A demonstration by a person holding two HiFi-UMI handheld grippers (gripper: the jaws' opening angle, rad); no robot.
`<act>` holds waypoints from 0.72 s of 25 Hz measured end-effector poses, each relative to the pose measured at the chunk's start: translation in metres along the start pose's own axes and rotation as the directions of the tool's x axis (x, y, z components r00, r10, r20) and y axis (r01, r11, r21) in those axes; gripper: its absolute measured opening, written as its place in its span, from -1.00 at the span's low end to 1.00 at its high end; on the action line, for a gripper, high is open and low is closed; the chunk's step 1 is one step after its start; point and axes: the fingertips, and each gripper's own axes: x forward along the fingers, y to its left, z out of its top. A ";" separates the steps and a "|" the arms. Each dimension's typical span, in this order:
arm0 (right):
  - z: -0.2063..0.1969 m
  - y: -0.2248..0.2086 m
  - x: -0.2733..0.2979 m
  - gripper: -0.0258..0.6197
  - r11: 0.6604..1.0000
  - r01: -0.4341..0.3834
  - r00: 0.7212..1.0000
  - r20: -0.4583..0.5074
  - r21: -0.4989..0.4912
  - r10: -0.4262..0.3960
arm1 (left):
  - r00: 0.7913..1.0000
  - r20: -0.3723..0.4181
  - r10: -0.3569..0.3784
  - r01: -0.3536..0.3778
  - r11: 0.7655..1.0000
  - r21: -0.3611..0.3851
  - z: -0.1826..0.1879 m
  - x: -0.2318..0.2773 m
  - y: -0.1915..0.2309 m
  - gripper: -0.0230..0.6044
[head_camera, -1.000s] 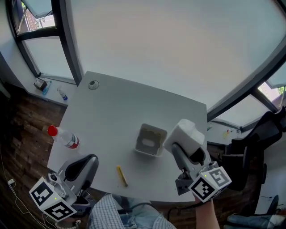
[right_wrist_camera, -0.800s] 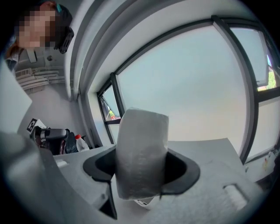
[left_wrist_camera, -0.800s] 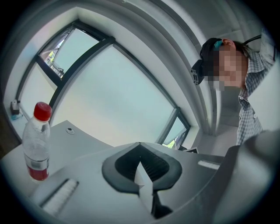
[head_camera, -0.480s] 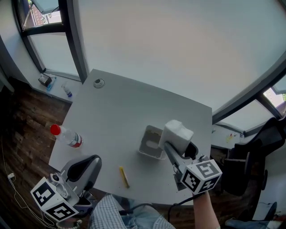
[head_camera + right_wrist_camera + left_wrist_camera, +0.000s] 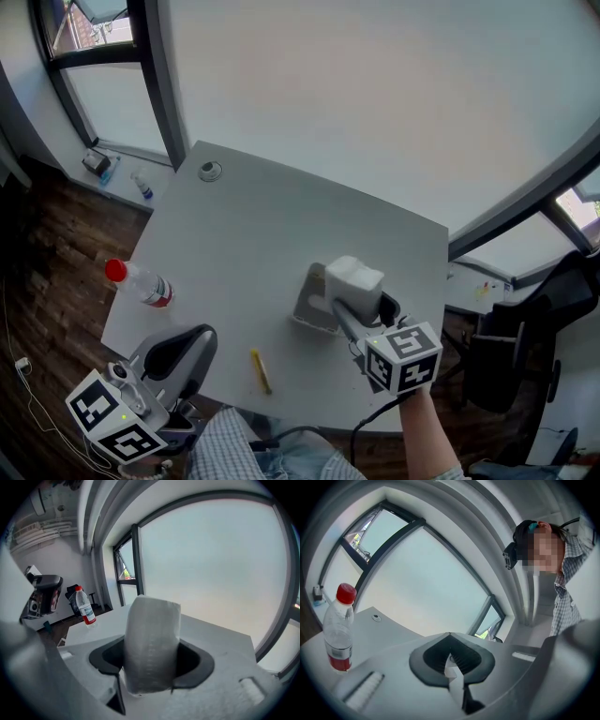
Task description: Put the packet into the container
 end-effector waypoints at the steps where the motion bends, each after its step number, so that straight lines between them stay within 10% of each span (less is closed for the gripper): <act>1: -0.002 0.000 0.003 -0.04 1.000 0.000 1.000 -0.015 -0.014 0.000 | 1.000 0.000 0.000 0.000 1.000 0.000 0.000 0.000 0.000 -0.92; 18: -0.040 0.020 0.038 -0.04 0.955 -0.076 0.955 -0.296 -0.285 -0.012 | 1.000 -0.001 0.002 -0.002 1.000 -0.005 -0.002 -0.001 0.002 -0.92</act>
